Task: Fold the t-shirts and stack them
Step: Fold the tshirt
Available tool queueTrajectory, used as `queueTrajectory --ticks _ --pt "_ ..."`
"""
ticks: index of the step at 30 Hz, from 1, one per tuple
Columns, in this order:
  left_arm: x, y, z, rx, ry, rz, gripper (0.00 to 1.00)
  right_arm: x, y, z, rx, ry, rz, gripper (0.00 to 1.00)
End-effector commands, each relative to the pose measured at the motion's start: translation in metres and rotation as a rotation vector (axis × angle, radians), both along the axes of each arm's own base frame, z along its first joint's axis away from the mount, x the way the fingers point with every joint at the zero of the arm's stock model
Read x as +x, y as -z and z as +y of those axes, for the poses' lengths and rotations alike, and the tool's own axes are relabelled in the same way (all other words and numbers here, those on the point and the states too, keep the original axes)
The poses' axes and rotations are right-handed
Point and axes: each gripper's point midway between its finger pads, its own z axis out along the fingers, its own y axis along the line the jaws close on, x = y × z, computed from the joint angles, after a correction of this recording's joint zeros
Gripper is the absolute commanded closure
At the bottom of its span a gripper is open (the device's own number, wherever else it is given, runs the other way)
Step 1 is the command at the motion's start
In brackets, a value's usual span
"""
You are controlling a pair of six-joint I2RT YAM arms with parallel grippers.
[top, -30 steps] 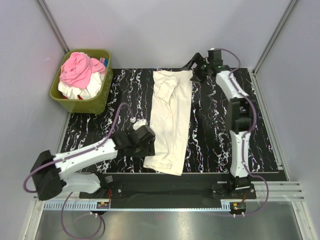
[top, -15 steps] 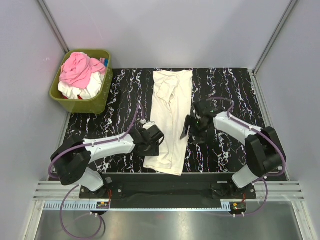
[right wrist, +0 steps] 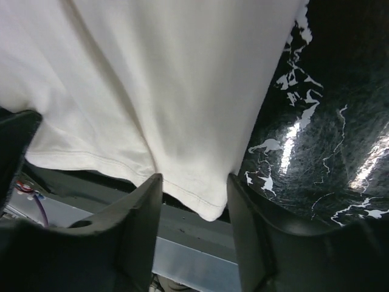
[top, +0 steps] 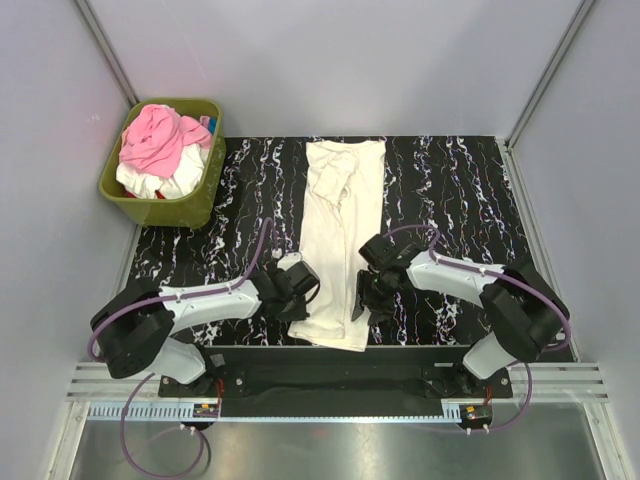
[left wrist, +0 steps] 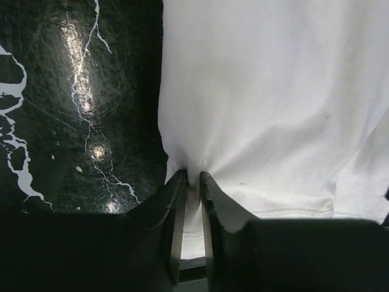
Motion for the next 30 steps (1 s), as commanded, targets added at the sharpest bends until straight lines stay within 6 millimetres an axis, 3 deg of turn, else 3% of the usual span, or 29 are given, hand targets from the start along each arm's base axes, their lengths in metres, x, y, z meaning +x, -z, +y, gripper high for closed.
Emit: queueTrajectory --ticks 1,6,10,15,19,21,24,27,29,30 --pt "-0.009 0.006 -0.001 -0.031 -0.005 0.021 0.83 -0.009 0.007 0.008 0.0 -0.002 0.017 0.49" --pt "-0.009 0.0 -0.008 -0.07 -0.007 0.024 0.91 -0.02 0.001 0.006 -0.006 -0.041 0.039 0.51" --pt "-0.01 -0.006 -0.009 -0.101 -0.02 0.016 0.92 -0.027 -0.012 -0.02 -0.077 -0.027 -0.005 0.46" --pt "-0.011 -0.005 -0.013 -0.143 -0.033 0.016 0.93 -0.041 0.005 -0.024 -0.078 -0.031 0.053 0.46" --pt "-0.014 -0.003 -0.016 -0.169 -0.037 0.028 0.94 -0.033 0.005 -0.017 -0.069 -0.017 0.023 0.5" --pt "-0.014 -0.003 -0.017 -0.184 -0.037 0.028 0.94 -0.038 0.015 -0.015 -0.108 -0.052 0.036 0.5" --pt "-0.013 -0.005 -0.022 -0.207 -0.037 0.026 0.94 -0.038 0.025 -0.011 -0.183 -0.093 0.032 0.59" --pt "-0.014 -0.007 -0.026 -0.228 -0.039 0.032 0.94 -0.038 0.025 -0.01 -0.189 -0.104 0.011 0.78" --pt "-0.016 -0.008 -0.023 -0.231 -0.043 0.034 0.94 -0.037 0.023 -0.009 -0.168 -0.106 -0.01 0.98" --pt "-0.017 -0.009 -0.021 -0.226 -0.049 0.034 0.94 -0.039 0.023 -0.011 -0.168 -0.099 -0.011 1.0"
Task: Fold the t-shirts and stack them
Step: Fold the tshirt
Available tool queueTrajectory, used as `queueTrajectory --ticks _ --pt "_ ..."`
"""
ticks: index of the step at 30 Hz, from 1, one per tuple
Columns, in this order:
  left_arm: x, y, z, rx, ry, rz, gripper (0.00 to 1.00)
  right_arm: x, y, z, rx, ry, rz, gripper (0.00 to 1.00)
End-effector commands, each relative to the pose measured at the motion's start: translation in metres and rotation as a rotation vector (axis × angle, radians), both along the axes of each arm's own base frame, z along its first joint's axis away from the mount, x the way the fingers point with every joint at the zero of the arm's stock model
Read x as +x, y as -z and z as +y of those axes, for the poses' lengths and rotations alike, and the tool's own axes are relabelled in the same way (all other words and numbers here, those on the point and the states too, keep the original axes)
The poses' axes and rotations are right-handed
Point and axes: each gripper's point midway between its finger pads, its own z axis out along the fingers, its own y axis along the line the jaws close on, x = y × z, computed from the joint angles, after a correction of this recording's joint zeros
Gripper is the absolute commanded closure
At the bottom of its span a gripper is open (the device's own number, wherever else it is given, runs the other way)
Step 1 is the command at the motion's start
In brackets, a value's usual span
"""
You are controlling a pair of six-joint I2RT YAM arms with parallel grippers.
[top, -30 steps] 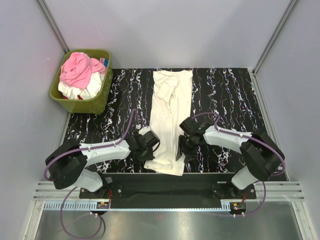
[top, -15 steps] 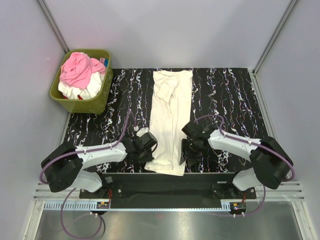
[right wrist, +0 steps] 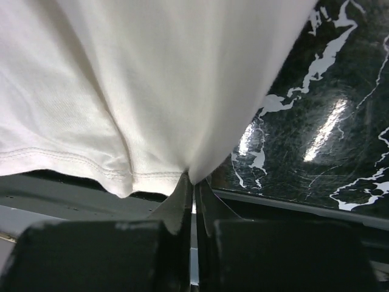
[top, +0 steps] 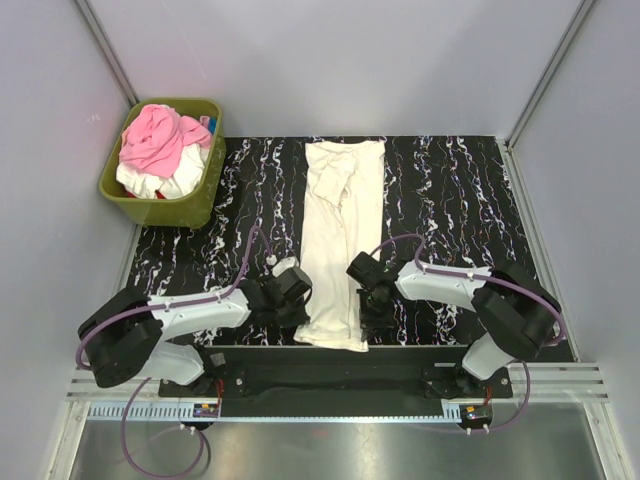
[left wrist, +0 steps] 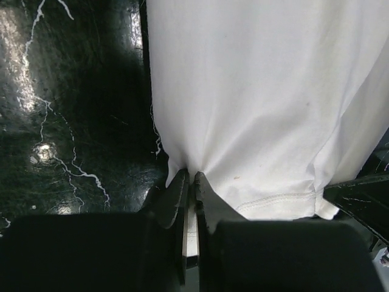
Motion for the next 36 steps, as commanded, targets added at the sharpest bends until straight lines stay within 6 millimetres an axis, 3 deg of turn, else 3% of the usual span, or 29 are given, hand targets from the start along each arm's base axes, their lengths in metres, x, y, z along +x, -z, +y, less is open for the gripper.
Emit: queueTrajectory --ticks 1,4,8,11,12,17,22,26,29,33,36 --pt "-0.007 -0.007 0.0 -0.036 -0.005 0.009 0.94 0.009 0.0 -0.007 -0.026 0.017 -0.08 1.0" --pt "-0.017 -0.007 0.034 0.069 -0.049 0.02 0.86 0.006 -0.001 -0.017 -0.049 0.033 -0.09 1.0" --pt "-0.025 -0.011 0.056 0.064 -0.091 -0.003 0.79 -0.001 0.0 -0.022 -0.046 0.046 -0.076 1.0" --pt "-0.033 -0.005 0.061 0.039 -0.096 0.012 0.61 -0.003 0.002 -0.023 -0.044 0.051 -0.069 1.0" --pt "-0.035 -0.004 0.061 0.033 -0.094 0.015 0.49 -0.005 0.003 -0.023 -0.046 0.049 -0.065 1.0" --pt "-0.034 -0.014 0.05 -0.018 -0.081 -0.007 0.38 -0.007 0.001 -0.025 -0.034 0.051 -0.064 1.0" --pt "-0.024 -0.046 0.032 -0.1 -0.077 -0.078 0.33 -0.008 0.0 -0.031 -0.053 0.052 -0.073 1.0" --pt "-0.022 -0.056 0.026 -0.124 -0.078 -0.099 0.32 -0.009 -0.002 -0.033 -0.05 0.058 -0.079 1.0" --pt "-0.024 -0.051 0.024 -0.134 -0.071 -0.094 0.32 -0.009 -0.003 -0.034 -0.049 0.055 -0.083 1.0" --pt "-0.028 -0.027 0.012 -0.16 -0.037 -0.063 0.32 -0.008 -0.002 -0.033 -0.05 0.057 -0.087 1.0" --pt "-0.037 -0.007 0.003 -0.167 -0.024 0.006 0.41 -0.007 -0.002 -0.034 -0.057 0.054 -0.089 1.0"
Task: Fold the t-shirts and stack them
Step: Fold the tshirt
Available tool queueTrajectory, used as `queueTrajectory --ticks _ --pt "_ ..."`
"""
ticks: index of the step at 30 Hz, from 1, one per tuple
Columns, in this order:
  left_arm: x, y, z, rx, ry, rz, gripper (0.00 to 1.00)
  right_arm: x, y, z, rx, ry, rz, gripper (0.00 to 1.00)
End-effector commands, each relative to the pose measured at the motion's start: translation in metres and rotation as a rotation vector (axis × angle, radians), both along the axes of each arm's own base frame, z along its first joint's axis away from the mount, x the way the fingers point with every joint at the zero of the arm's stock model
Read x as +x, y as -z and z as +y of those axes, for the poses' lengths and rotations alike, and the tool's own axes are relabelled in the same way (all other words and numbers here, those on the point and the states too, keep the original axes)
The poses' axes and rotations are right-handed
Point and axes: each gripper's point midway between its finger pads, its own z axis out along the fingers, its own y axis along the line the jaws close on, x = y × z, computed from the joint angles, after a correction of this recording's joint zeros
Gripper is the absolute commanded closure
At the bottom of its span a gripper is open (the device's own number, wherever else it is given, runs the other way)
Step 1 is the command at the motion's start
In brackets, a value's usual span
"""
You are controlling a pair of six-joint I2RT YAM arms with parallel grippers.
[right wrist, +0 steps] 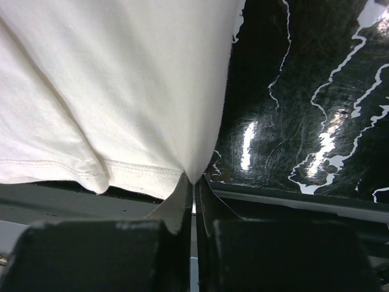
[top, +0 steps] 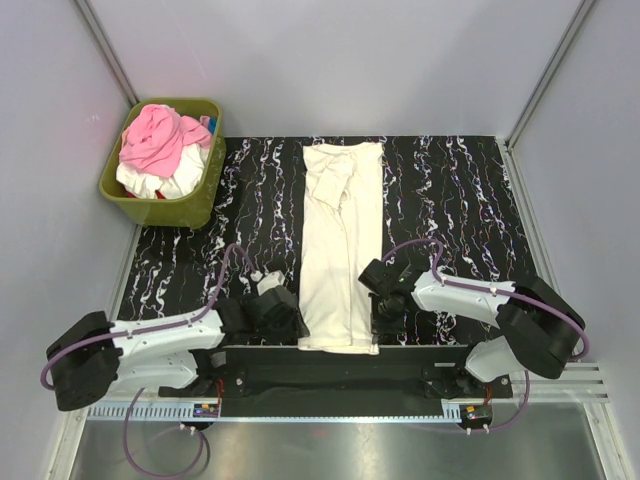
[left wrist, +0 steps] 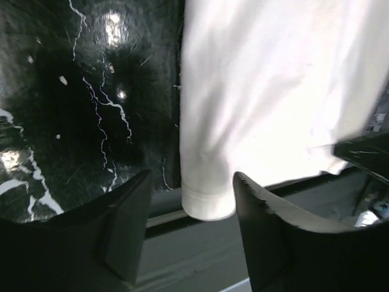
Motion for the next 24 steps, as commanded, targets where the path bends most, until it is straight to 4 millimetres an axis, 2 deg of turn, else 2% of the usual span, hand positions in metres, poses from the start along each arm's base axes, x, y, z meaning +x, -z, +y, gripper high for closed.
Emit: queueTrajectory --ticks 1,5,6,10,14,16,17,20,24 --pt "-0.009 0.015 -0.023 -0.072 0.032 0.052 0.43 0.002 -0.003 -0.007 -0.036 0.005 -0.025 1.0" --pt "-0.017 0.023 -0.031 -0.059 0.042 0.085 0.61 0.002 -0.007 -0.008 -0.038 0.002 -0.034 1.0" --pt "-0.018 0.024 -0.03 -0.044 0.044 0.09 0.74 0.003 -0.008 -0.008 -0.036 0.003 -0.035 1.0" --pt "-0.017 0.014 -0.028 -0.007 0.038 0.071 0.98 0.002 -0.013 -0.009 -0.023 0.009 -0.041 1.0" --pt "-0.013 -0.011 -0.029 0.009 0.024 0.045 1.0 0.002 -0.027 -0.01 -0.007 0.025 -0.06 1.0" --pt "-0.012 -0.02 -0.024 0.028 0.016 0.038 0.98 0.005 -0.041 -0.009 0.009 0.033 -0.089 1.0" --pt "-0.009 -0.03 -0.027 0.016 0.018 0.023 0.96 0.009 -0.047 -0.01 0.007 0.038 -0.108 1.0" --pt "-0.006 -0.045 -0.026 0.042 0.028 0.008 0.9 0.018 -0.066 -0.007 0.013 0.033 -0.155 1.0" --pt "0.006 -0.058 -0.03 0.077 0.046 -0.012 0.88 0.036 -0.081 -0.007 -0.01 0.034 -0.201 1.0"
